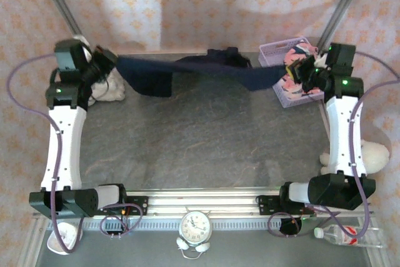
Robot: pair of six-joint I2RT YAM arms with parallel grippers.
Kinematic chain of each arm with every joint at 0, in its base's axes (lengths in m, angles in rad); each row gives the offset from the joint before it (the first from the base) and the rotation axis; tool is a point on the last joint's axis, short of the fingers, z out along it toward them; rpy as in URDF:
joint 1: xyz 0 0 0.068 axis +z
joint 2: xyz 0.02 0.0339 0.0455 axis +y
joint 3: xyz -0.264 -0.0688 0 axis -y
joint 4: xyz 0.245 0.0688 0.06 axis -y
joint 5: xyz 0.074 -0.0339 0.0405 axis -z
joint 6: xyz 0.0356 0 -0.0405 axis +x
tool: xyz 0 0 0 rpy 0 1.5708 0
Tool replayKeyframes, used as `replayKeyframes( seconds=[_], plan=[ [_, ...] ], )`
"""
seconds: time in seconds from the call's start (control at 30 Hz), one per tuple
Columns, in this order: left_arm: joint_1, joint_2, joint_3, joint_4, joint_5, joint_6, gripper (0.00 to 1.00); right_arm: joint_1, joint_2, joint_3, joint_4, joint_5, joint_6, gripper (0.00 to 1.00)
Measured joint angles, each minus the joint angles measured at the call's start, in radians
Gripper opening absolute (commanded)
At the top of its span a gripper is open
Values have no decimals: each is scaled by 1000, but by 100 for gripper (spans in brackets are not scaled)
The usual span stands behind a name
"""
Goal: Fold and stack the mixed laundry pile
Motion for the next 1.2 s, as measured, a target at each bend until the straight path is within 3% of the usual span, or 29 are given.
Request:
replayKeyframes(
  seconds=[0.23, 0.4, 0.53, 0.73, 0.8, 0.9, 1.1, 1.2],
  plan=[
    [0, 132, -68, 2, 0, 3, 0, 25, 35, -19, 91, 0, 51, 0],
    [0, 378, 117, 10, -6, -5, 0, 101, 249, 78, 193, 30, 95, 0],
    [0, 675, 520, -37, 19, -6, 0, 129, 537, 364, 227, 25, 130, 0],
    [9, 1154, 1441, -115, 113, -90, 0, 129, 916, 1061, 280, 16, 216, 0],
    [27, 1168, 1506, -64, 156, -181, 0, 125, 978, 1252, 340, 4, 270, 0],
    [70, 1122, 1502, 42, 193, -271, 0, 104, 996, 1398, 489, -23, 380, 0],
    [122, 825, 1266, 115, 214, -233, 0, 34, 957, 1418, 785, -154, 571, 0],
    [117, 610, 1061, 119, 230, -144, 0, 33, 942, 1390, 748, -261, 552, 0]
  ],
)
